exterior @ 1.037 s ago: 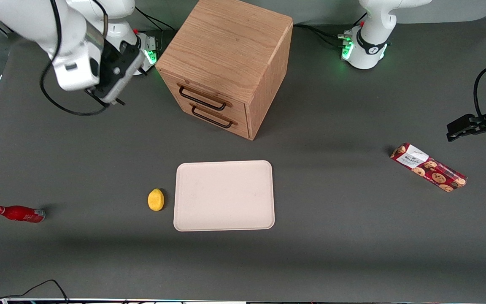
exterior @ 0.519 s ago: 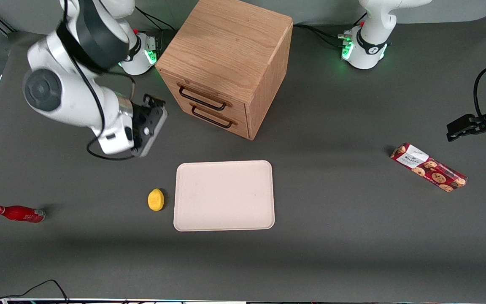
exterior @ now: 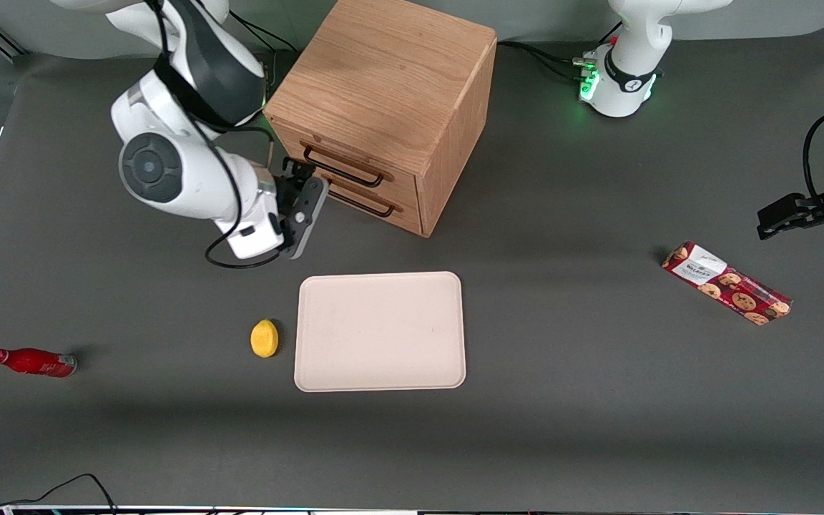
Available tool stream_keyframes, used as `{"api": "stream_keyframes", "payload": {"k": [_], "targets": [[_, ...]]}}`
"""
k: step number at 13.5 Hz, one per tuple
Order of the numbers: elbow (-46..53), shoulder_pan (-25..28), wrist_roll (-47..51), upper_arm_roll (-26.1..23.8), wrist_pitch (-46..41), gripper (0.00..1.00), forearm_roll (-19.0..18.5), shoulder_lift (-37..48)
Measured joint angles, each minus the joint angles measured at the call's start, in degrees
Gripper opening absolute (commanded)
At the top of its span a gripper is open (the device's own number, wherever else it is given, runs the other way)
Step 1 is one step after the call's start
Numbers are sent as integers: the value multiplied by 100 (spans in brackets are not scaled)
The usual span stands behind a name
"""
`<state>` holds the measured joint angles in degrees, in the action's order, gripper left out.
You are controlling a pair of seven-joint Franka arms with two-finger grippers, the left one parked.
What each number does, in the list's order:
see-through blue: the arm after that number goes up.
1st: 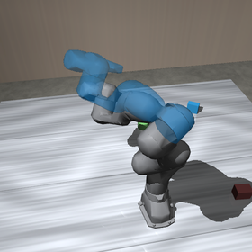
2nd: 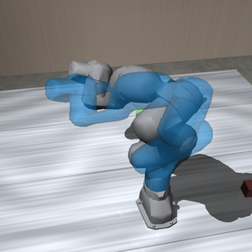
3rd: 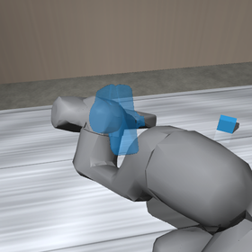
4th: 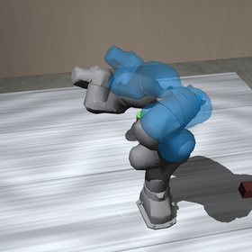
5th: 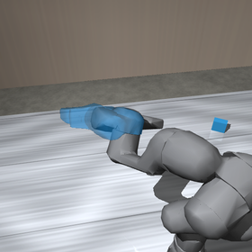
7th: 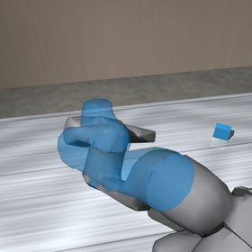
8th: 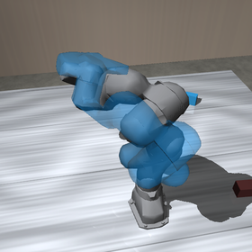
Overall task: Open upper drawer
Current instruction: 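Position the open right gripper around the upper drawer handle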
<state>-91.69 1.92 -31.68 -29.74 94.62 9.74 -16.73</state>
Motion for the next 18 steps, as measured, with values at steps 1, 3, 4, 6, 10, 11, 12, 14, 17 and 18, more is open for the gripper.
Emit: {"api": "stream_keyframes", "payload": {"k": [1, 3, 4, 6, 10, 11, 12, 14, 17, 18], "targets": [[-44, 4, 115, -126, 1, 100, 0, 4], [-165, 10, 307, -288, 18, 100, 0, 36], [-247, 11, 358, -337, 54, 100, 0, 67], [-412, 8, 460, -367, 109, 100, 0, 141], [-712, -9, 747, -368, 138, 100, 0, 289], [-798, -14, 756, -368, 190, 100, 0, 330], [-889, -15, 760, -368, 225, 100, 0, 373], [-1058, -15, 767, -372, 281, 100, 0, 461], [-1319, -15, 773, -418, 599, 100, 0, 540], [-1389, -15, 781, -443, 671, 100, 0, 552]]}}
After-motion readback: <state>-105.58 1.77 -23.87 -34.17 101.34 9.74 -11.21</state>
